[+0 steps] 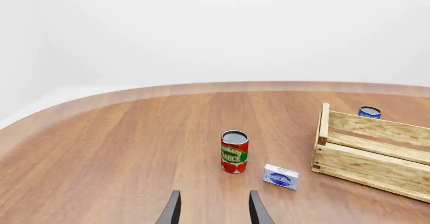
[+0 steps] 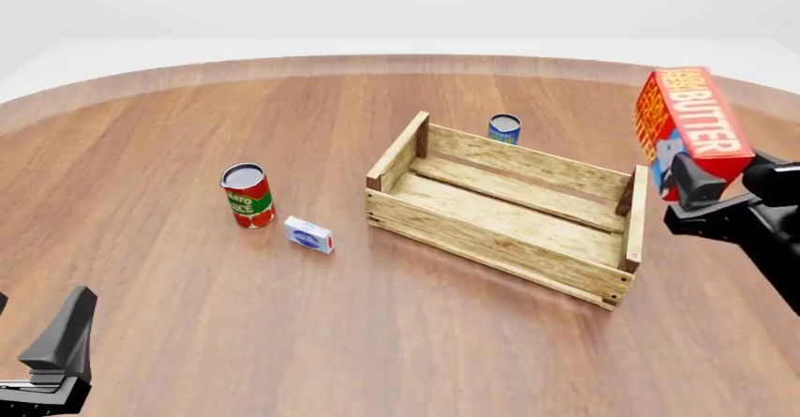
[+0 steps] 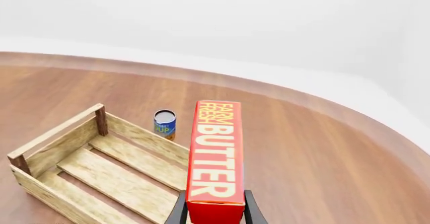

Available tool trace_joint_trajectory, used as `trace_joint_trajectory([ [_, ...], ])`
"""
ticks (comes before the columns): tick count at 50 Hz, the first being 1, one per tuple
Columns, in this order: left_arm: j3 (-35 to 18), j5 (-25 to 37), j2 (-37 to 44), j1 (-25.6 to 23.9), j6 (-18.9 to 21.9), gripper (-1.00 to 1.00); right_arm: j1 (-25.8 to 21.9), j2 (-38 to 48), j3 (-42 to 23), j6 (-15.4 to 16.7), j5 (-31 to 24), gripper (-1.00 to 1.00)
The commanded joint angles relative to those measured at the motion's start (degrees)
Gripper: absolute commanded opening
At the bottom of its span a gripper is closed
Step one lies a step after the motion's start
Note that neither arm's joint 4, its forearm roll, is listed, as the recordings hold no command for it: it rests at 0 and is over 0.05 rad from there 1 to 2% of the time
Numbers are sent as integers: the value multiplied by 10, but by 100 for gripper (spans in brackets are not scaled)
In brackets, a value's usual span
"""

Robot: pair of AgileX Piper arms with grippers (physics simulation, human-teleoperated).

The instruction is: Pick up the butter and put it in the tray.

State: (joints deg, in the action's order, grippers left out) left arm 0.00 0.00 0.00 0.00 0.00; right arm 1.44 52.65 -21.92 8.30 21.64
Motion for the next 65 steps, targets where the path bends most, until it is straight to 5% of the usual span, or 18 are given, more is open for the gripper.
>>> trace_joint_trajectory([
  [1, 0, 0, 0, 0, 0, 100, -26, 26, -20, -3, 22, -100],
  [65, 0, 0, 0, 0, 0, 100, -103, 65, -23, -11, 29, -100],
])
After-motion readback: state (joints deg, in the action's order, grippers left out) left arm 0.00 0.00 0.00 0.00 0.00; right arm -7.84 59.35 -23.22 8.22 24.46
